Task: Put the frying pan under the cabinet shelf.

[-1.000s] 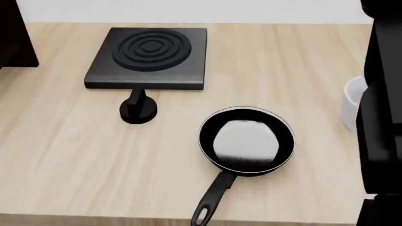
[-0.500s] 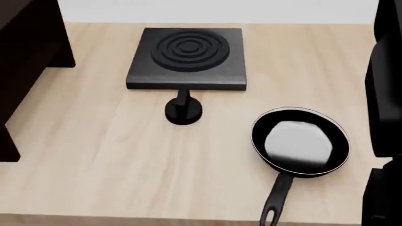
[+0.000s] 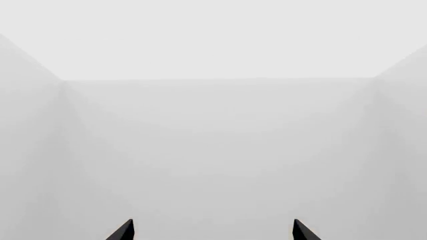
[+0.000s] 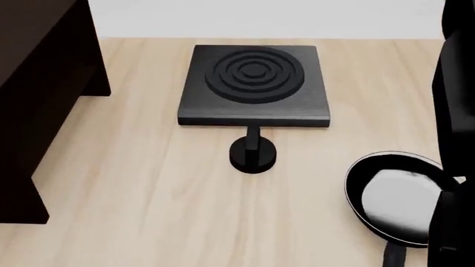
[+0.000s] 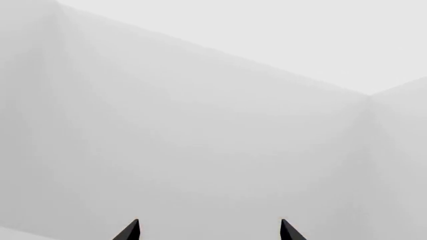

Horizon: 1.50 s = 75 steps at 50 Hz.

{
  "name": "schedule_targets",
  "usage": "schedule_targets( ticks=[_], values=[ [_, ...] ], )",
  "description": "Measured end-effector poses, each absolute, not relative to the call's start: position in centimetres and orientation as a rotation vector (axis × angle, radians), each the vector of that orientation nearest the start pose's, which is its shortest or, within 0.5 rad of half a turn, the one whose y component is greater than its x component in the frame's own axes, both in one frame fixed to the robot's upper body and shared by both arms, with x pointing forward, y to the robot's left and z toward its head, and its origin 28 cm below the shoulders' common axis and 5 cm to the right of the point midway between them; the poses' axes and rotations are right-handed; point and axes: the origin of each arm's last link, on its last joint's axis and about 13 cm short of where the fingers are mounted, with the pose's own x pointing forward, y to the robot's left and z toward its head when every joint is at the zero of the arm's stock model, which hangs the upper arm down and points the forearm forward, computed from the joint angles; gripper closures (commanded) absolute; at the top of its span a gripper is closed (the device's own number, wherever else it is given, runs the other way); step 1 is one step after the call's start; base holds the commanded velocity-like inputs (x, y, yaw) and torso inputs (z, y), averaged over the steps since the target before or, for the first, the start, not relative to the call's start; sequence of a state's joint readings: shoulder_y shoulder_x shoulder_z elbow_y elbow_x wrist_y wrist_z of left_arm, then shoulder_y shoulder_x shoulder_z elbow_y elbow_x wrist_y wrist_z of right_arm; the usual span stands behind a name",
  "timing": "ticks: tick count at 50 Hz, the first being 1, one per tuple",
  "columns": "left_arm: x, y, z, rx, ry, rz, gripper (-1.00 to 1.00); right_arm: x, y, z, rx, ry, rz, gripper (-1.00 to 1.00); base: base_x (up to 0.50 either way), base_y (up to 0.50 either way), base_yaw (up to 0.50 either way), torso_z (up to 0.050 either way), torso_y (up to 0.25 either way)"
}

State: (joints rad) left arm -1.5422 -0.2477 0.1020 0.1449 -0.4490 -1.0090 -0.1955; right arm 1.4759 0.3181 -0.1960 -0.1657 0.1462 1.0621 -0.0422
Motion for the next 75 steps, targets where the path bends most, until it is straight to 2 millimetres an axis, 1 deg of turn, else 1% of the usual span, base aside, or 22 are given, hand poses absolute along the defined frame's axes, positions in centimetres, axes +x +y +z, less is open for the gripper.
schedule_targets(
  ticks=[9,23,34,43,51,61,67,75],
  values=[
    [28.7,22.8,44.1,0.017,-0.644,-0.063,-1.0,29.9,-14.6,41.6,-0.28,-0.518,-0.047,-1.0,0.43,0.12,0.0,0.0,0.0],
    [28.1,22.9,44.8,0.012,-0.669,-0.06,-1.0,29.9,-14.5,41.6,-0.287,-0.519,-0.047,-1.0,0.39,0.44,0.0,0.0,0.0],
    [27.5,22.9,45.5,0.01,-0.683,-0.054,-1.0,29.8,-14.5,41.9,-0.277,-0.526,-0.048,-1.0,0.0,0.0,0.0,0.0,0.002],
    [27.3,23.0,45.9,0.009,-0.692,-0.055,-1.0,29.5,-14.9,42.5,-0.294,-0.486,-0.066,-1.0,0.0,0.0,0.0,0.0,0.0],
    [27.1,23.0,46.2,0.004,-0.698,-0.056,-1.0,29.2,-16.0,43.7,-0.305,-0.389,-0.08,-1.0,0.0,0.0,0.0,0.0,0.0],
    [27.0,22.9,46.6,-0.007,-0.713,-0.063,-1.0,30.4,-18.5,46.7,-0.245,-0.239,-0.109,-1.0,0.0,0.0,0.0,0.0,0.0],
    [27.0,22.9,46.7,-0.012,-0.718,-0.065,-1.0,31.2,-19.8,47.7,-0.236,-0.089,-0.12,-1.0,0.0,0.0,0.0,0.0,0.0],
    [27.0,22.9,46.7,-0.019,-0.718,-0.065,-1.0,31.6,-21.1,48.9,-0.202,0.141,-0.13,-1.0,0.0,0.0,0.0,0.0,0.0]
  ],
)
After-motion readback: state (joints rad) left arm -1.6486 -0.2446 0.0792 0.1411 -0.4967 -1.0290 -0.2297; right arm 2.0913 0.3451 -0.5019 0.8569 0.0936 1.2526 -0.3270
